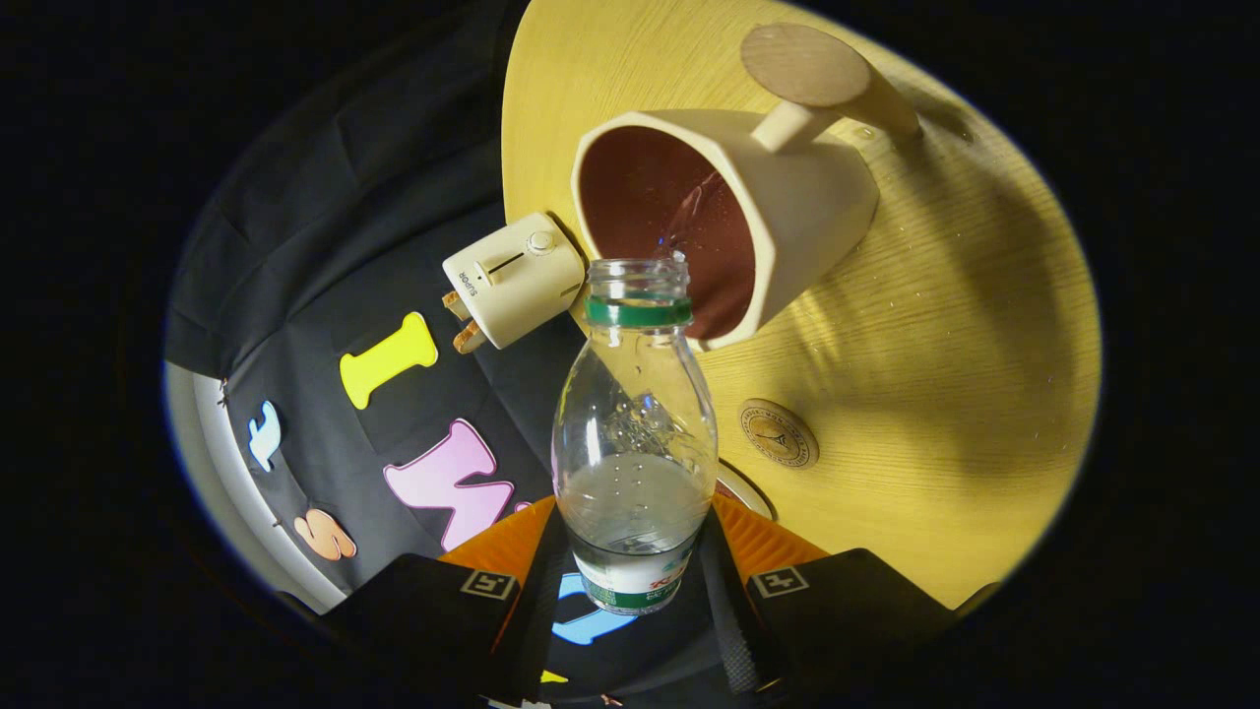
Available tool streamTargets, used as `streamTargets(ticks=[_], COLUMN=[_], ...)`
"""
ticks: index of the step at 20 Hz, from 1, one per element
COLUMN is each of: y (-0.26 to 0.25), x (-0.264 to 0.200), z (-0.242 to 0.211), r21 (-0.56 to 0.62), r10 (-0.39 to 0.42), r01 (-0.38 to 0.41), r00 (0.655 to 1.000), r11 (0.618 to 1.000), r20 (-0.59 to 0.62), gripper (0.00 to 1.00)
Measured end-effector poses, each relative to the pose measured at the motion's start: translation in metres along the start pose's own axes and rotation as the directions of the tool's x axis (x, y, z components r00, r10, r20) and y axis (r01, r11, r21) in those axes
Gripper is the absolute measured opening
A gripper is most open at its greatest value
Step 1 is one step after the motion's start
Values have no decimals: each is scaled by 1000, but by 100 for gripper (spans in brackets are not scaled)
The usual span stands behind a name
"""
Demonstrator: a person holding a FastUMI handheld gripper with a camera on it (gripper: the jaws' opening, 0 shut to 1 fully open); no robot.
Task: Take the bottle from table, then pour the juice into the cup, finally place the bottle on the coaster
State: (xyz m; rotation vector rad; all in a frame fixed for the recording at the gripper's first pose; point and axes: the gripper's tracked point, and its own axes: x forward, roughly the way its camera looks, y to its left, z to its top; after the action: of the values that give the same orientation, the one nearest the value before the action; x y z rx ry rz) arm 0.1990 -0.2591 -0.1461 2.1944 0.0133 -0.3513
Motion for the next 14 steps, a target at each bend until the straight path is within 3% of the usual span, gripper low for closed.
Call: streamTargets(ticks=[14], y=[9], x=[-1], z=[4], r21=[98], r10=[14], r01=[-15], r00=[1000], r11=[995], r20=[8], gripper=[71])
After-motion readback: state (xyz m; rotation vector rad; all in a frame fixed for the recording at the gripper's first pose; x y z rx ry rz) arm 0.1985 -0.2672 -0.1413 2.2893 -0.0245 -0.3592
